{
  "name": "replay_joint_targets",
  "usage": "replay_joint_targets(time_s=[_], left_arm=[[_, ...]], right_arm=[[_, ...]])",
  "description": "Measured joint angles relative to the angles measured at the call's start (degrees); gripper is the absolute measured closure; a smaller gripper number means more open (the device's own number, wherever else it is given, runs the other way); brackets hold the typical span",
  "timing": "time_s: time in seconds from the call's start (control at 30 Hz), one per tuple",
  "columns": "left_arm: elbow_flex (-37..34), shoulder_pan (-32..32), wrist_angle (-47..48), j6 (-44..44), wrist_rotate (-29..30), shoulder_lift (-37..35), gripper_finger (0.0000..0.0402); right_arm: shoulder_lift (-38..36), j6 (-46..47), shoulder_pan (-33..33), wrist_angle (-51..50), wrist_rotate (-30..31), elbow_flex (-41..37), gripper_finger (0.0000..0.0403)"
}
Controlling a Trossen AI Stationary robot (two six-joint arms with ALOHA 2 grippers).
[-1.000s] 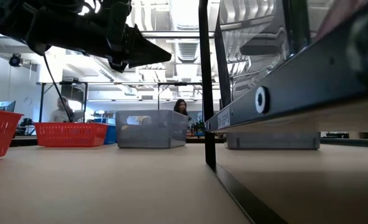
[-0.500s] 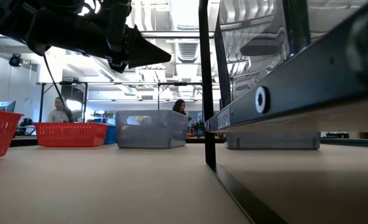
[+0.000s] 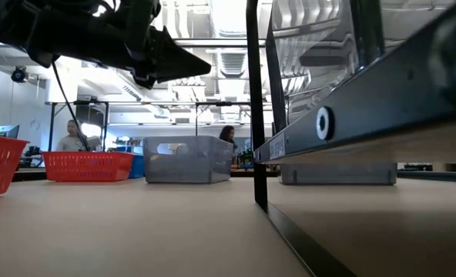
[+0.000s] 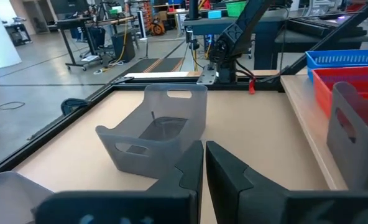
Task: Stack baskets on shelf by color
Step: Put the top right red bin on the shelf, then stack the left black bin on top of the black bin on the shelf
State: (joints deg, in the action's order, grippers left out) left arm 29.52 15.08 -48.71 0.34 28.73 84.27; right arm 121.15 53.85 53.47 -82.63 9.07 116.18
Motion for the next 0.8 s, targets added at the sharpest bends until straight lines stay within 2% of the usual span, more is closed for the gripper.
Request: replay_joint_targets(time_s=[0.13,0.3,0.37,0.43,0.53,0.67,0.8], left_arm=[[0.0,0.4,0.0,0.0,0.0,0.0,0.0398],[0.5,0.5,0.2,0.5,0.0,0.0,0.0398],[1.6,1.3,1.2,2.0,0.1,-0.5,0.0398],[4.2,2.7,6.1,3.5,0.0,-1.6,0.0398],[11.4,5.0,22.4,4.5,0.8,-3.5,0.0398],[26.2,7.8,55.0,-0.4,6.6,-3.3,0.0398],[41.4,7.0,86.8,-9.0,6.8,0.1,0.0398]], right_arm=[[0.0,-1.2,0.2,0.0,0.0,0.3,0.0352],[-1.2,-0.9,0.9,-2.0,0.8,0.8,0.0295],[-2.6,0.4,1.7,-2.0,3.2,1.5,0.0274],[-4.4,2.5,3.5,-1.7,8.7,2.0,0.0258],[-6.5,5.8,7.6,-1.4,20.9,2.6,0.0245],[-7.2,11.7,14.6,-0.9,43.0,1.8,0.0242],[-5.1,18.5,19.8,-0.6,55.9,0.8,0.0251]])
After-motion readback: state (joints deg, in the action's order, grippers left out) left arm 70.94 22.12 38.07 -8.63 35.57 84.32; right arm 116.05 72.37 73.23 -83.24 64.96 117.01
